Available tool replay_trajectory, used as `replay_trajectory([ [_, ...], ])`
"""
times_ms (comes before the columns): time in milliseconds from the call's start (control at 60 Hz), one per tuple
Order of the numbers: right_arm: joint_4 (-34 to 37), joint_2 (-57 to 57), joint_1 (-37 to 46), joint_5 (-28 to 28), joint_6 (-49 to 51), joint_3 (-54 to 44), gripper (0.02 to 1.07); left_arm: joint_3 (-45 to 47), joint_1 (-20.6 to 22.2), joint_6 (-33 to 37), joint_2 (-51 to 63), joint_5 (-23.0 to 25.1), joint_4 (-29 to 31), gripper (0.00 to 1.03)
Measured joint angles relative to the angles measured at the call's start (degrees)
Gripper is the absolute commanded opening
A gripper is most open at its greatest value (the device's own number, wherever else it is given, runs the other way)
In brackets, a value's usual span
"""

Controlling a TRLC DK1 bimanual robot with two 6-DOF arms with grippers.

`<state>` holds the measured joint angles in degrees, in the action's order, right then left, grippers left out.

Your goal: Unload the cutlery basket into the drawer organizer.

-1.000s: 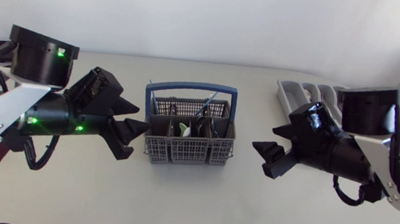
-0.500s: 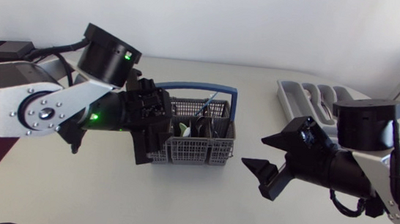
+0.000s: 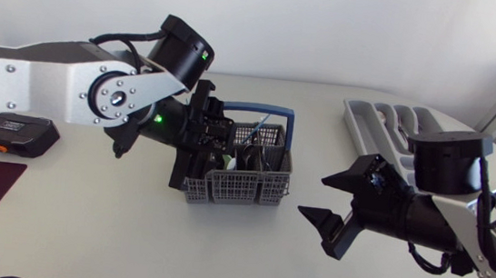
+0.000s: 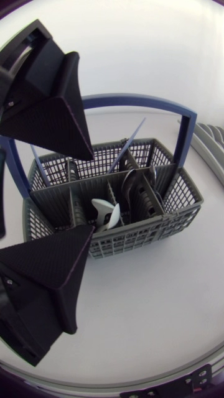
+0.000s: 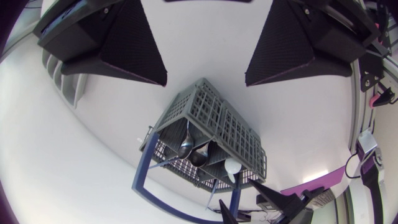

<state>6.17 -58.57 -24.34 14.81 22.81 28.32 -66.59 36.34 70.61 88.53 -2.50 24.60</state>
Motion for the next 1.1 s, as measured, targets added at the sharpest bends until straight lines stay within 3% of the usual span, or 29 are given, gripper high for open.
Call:
replay_trajectory([
  [350, -1.27, -0.96, 0.0, 0.0, 0.42, -0.96, 0.94, -2.91, 0.72, 4.33, 3.56, 0.02, 1.53, 0.32],
  [483, -1.68, -1.46, 0.0, 0.0, 0.44, -0.96, 0.94, -2.91, 0.9, 5.29, 4.24, 0.02, 1.7, 0.3],
  [550, -1.68, -1.57, 0.0, 0.0, 0.44, -0.96, 0.94, -2.91, 0.98, 5.95, 4.48, 0.0, 1.73, 0.21],
  [633, -1.68, -1.64, 0.0, 0.02, 0.42, -0.96, 0.94, -2.91, 0.98, 6.64, 4.55, 0.02, 1.7, 0.2],
  [817, -1.68, -1.73, 0.0, 0.0, 0.42, -0.98, 0.94, -2.91, 0.98, 7.89, 4.63, 0.02, 1.7, 0.06],
  [1100, -1.73, -1.73, 0.0, 0.0, 0.42, -1.01, 0.94, -2.91, 0.98, 8.13, 5.18, 0.02, 1.07, 0.04],
])
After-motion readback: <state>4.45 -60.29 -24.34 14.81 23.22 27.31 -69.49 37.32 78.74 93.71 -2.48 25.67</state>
